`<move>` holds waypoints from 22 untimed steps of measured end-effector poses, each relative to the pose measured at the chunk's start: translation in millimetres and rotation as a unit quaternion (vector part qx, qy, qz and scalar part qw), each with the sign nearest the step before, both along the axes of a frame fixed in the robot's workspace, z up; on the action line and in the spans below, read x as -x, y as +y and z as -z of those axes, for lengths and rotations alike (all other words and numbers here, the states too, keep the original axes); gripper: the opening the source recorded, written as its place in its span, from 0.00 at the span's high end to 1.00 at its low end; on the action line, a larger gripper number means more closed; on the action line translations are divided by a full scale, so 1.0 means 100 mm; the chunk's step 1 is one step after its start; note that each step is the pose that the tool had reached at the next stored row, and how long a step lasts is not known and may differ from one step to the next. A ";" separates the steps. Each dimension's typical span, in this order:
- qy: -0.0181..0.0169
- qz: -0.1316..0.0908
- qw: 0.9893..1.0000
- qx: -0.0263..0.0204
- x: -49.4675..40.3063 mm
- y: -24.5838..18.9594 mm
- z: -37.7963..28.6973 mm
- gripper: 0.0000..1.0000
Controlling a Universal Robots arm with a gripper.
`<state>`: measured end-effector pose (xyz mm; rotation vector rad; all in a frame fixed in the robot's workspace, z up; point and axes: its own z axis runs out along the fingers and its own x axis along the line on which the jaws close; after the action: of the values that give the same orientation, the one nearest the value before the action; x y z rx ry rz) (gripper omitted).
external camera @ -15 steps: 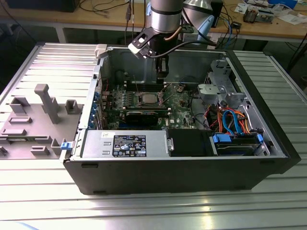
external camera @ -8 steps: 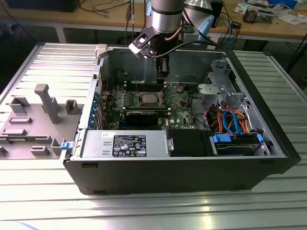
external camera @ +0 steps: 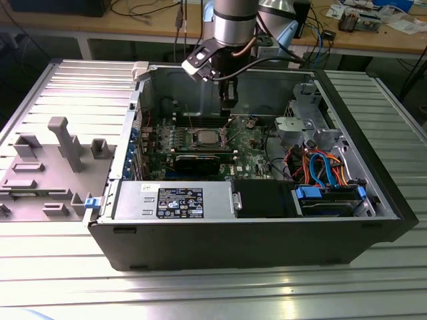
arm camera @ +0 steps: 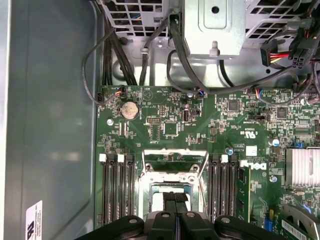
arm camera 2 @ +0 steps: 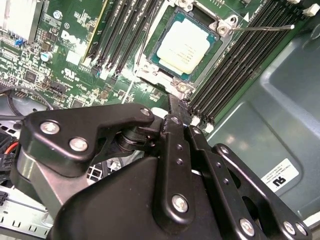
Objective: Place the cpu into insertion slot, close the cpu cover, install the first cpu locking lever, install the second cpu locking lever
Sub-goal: 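Close the cpu cover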
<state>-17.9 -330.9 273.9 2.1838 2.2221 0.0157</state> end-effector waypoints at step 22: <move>0.000 0.000 1.000 0.000 -0.091 0.000 0.000 0.89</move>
<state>-8.7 -330.9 273.9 2.1838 2.2221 0.0157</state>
